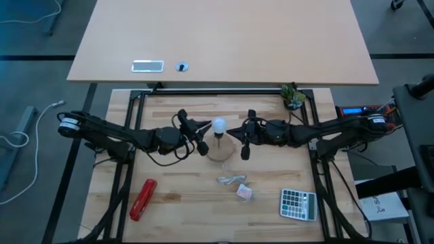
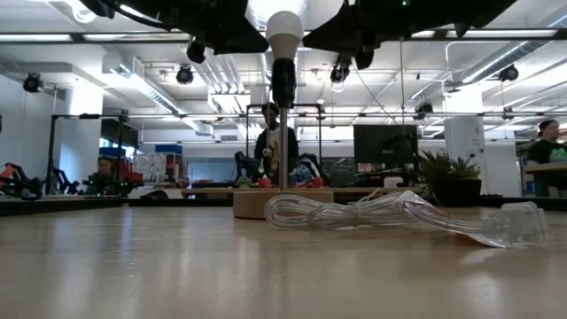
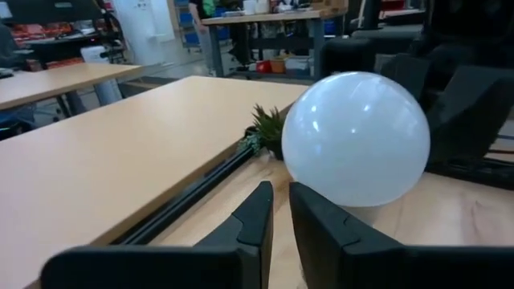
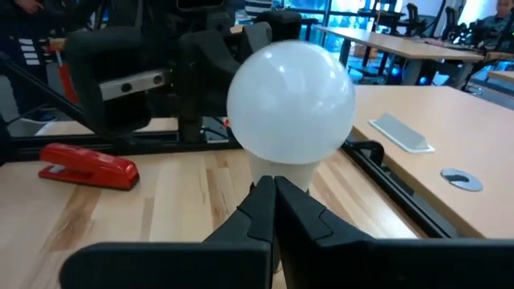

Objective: Screw lightbulb
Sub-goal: Remove the lightbulb from the lamp

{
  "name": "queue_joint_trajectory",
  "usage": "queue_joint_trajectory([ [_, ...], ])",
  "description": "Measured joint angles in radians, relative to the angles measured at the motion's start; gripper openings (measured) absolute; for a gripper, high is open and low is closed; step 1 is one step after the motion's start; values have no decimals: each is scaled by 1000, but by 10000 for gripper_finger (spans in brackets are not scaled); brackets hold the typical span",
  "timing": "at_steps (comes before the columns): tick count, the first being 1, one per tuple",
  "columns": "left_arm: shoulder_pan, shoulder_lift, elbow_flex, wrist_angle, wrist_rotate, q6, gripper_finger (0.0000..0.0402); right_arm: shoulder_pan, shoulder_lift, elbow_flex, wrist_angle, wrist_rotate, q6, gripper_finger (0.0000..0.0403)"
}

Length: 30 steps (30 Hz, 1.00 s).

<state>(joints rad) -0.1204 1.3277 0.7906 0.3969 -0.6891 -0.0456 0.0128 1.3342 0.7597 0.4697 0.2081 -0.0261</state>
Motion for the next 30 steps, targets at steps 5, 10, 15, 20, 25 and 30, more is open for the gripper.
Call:
queue_joint_trajectory([
  [5, 0, 0, 0, 7, 26, 0, 41, 0, 22, 0, 37, 0, -11, 0],
  [10, 0, 0, -1, 7, 26, -8, 41, 0, 24, 0, 60, 1, -17, 0],
  [15, 0, 0, -2, 6, 26, -16, 41, 0, 24, 0, 63, 1, -20, 0],
  [20, 0, 0, -2, 6, 27, -19, 41, 0, 24, 0, 65, 1, -20, 0],
  [25, 1, 0, -2, 6, 48, -25, 41, 0, 24, 0, 65, 1, -19, 0],
  [30, 1, 0, -2, 5, 51, -42, 41, 0, 24, 0, 66, 2, -19, 0],
])
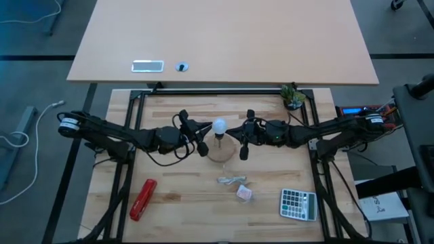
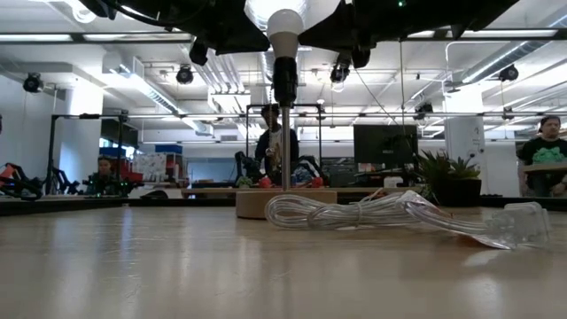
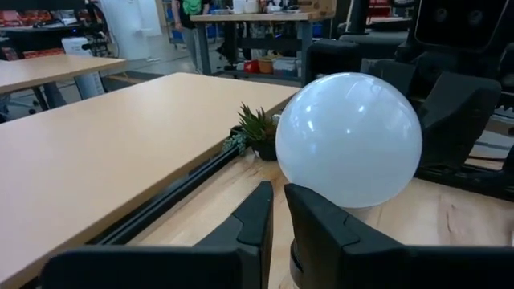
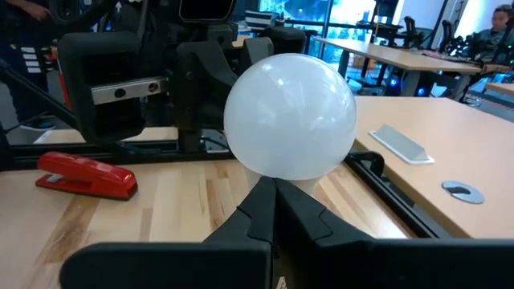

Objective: Screw lightbulb
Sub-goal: Remove the lightbulb from the lamp

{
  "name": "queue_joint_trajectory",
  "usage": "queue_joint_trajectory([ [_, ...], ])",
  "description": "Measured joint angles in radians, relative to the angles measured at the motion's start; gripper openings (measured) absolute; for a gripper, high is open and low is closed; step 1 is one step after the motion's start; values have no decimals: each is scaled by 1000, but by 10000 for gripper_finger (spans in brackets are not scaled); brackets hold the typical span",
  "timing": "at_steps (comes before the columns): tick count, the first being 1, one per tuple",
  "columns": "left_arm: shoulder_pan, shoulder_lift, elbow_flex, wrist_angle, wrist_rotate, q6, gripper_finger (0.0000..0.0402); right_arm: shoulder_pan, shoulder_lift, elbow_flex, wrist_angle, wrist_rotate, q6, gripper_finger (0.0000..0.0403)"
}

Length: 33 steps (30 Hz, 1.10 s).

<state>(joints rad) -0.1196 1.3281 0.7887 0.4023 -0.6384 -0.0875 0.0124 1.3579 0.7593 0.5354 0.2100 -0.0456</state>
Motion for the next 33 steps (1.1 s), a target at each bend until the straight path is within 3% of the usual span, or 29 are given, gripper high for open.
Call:
queue_joint_trajectory([
  [33, -1, 0, 0, -7, 5, -12, 41, 0, 0, 0, -2, 15, 0, 0],
])
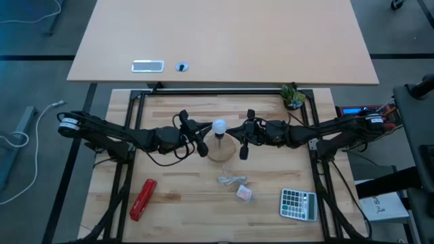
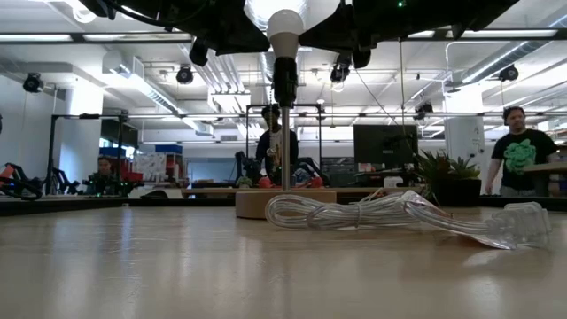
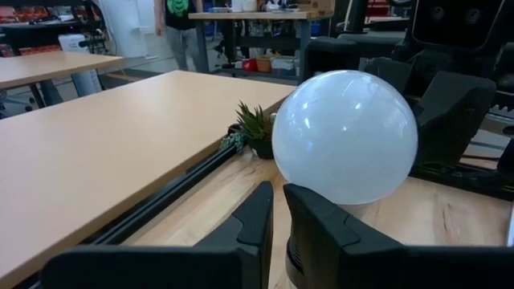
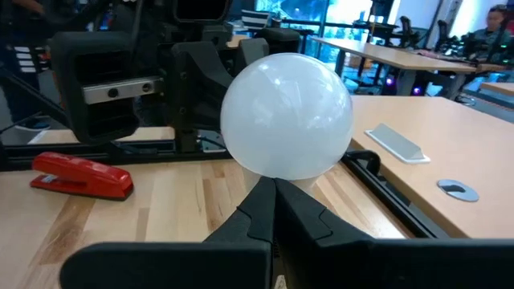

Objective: Screw lightbulb
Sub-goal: Remove the lightbulb from the lamp

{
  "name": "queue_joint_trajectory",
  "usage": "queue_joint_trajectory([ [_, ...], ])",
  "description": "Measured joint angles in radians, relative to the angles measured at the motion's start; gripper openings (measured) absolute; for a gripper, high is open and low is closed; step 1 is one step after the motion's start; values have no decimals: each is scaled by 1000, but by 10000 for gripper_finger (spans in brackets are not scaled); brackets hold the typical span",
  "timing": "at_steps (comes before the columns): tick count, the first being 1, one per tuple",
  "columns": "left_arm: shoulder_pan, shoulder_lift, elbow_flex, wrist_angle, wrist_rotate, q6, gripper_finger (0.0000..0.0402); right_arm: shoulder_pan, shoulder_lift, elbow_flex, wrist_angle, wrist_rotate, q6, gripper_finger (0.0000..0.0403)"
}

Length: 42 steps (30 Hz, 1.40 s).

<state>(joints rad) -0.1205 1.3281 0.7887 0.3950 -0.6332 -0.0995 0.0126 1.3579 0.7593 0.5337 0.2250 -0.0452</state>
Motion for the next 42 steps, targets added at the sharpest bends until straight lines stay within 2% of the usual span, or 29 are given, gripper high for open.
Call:
queue_joint_trajectory([
  [23, -14, 0, 0, -7, 66, -85, 41, -1, -1, 0, 2, 71, -19, 0],
  [36, -35, -9, 0, -59, 48, -101, 41, 3, -3, 0, -1, 63, 4, 0],
  [42, -57, -37, 0, -133, 32, -124, 41, 17, -4, 0, -27, 64, 9, 0],
])
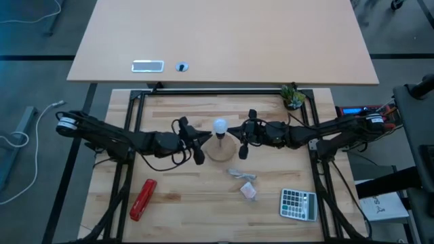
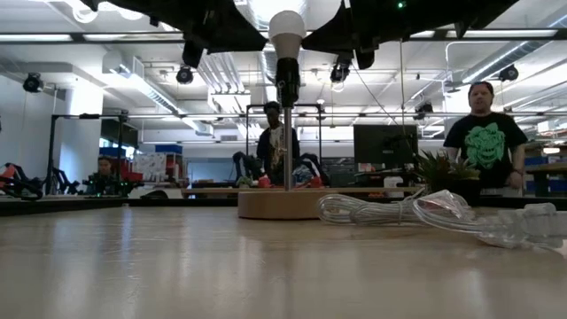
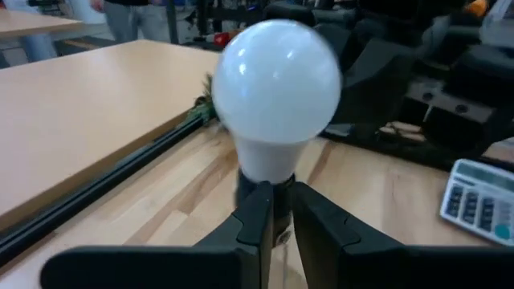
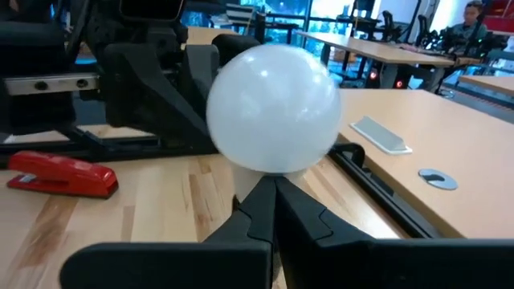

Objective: Screw lightbulb
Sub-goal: Remove the lightbulb from the lamp

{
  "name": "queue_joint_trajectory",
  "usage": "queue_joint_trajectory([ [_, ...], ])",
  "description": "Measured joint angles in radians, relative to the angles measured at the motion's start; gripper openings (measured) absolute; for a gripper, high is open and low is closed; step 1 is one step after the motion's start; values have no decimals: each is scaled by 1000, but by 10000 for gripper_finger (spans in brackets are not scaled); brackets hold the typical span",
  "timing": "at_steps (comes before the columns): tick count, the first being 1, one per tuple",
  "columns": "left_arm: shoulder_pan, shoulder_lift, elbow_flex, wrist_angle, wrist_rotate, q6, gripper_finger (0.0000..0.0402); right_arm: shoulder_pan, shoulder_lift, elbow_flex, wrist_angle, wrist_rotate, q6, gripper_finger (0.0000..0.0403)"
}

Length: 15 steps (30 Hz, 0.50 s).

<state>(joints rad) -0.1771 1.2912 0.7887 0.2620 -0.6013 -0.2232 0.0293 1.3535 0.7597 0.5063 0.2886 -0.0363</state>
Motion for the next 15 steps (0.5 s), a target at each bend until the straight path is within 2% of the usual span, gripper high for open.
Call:
queue_joint_trajectory([
  [5, 0, -4, 0, -45, -96, -3, 41, 6, -8, 0, -12, 0, 7, 0],
  [15, 10, -3, 0, 64, -106, 95, 41, 25, -18, 0, -13, 0, 14, 0],
])
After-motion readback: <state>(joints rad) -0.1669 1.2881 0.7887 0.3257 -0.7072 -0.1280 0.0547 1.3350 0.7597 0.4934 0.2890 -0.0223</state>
